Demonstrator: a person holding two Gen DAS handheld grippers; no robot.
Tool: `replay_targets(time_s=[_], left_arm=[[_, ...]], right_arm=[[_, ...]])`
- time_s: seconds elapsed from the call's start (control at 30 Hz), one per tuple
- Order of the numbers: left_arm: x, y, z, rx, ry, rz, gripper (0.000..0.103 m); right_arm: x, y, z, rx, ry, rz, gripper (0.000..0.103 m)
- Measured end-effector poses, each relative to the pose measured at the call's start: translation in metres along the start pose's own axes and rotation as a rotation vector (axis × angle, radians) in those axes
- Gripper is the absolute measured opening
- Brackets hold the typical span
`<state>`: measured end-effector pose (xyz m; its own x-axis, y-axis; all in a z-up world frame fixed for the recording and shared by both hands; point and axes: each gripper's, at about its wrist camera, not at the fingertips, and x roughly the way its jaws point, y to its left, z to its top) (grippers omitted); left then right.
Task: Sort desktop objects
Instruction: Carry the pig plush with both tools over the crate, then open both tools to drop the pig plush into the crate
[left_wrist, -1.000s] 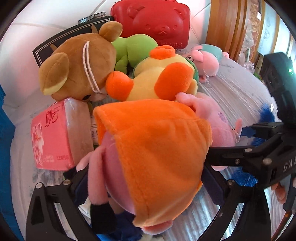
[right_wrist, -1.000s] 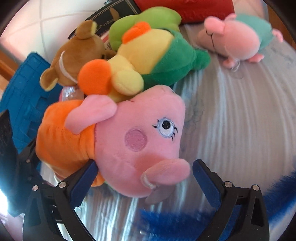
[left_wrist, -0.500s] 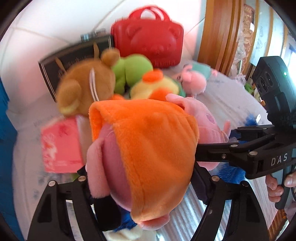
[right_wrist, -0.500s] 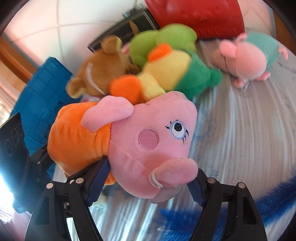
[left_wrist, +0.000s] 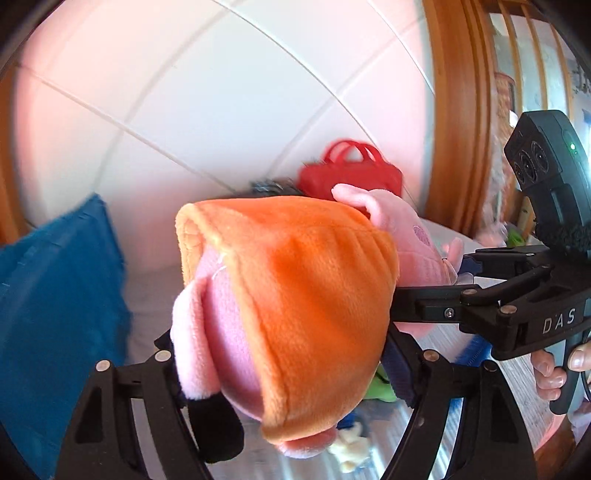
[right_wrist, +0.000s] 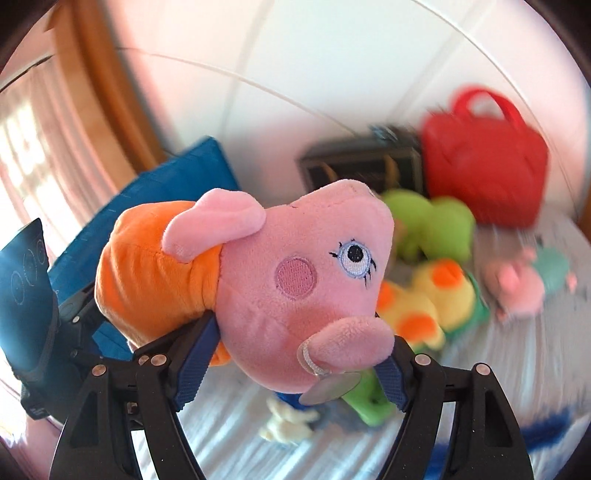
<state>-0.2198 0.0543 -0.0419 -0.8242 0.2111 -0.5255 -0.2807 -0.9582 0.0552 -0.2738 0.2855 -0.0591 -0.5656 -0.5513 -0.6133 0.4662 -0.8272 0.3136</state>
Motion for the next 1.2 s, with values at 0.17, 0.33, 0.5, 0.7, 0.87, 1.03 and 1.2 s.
replay_targets(time_s=[0.17, 0.33, 0.5, 0.7, 0.87, 1.03, 1.2], left_arm=[[-0.057, 0.067, 0.017, -0.045, -0.062, 0.107, 0.079], [-0.115, 0.149, 0.027, -0.109, -0.082, 0.214, 0.080], [-0.161, 0.228, 0.029, -0.148, -0.064, 0.324, 0.082], [-0.171, 0.318, 0.015, -0.199, -0.012, 0.404, 0.084], [-0.168, 0.381, -0.011, -0.266, 0.072, 0.450, 0.084], [-0.160, 0.402, -0.021, -0.295, 0.092, 0.466, 0.084], [-0.166, 0.385, -0.024, -0.291, 0.077, 0.484, 0.084]], right_arm=[[0.005, 0.082, 0.041, -0.109, -0.049, 0.063, 0.078], [0.023, 0.173, 0.076, -0.202, -0.083, 0.145, 0.078], [0.055, 0.263, 0.104, -0.253, -0.088, 0.242, 0.078], [0.111, 0.347, 0.121, -0.273, -0.056, 0.265, 0.078], [0.148, 0.392, 0.123, -0.292, -0.039, 0.185, 0.087], [0.160, 0.408, 0.116, -0.295, -0.021, 0.119, 0.099], [0.153, 0.397, 0.109, -0.293, -0.023, 0.086, 0.103]])
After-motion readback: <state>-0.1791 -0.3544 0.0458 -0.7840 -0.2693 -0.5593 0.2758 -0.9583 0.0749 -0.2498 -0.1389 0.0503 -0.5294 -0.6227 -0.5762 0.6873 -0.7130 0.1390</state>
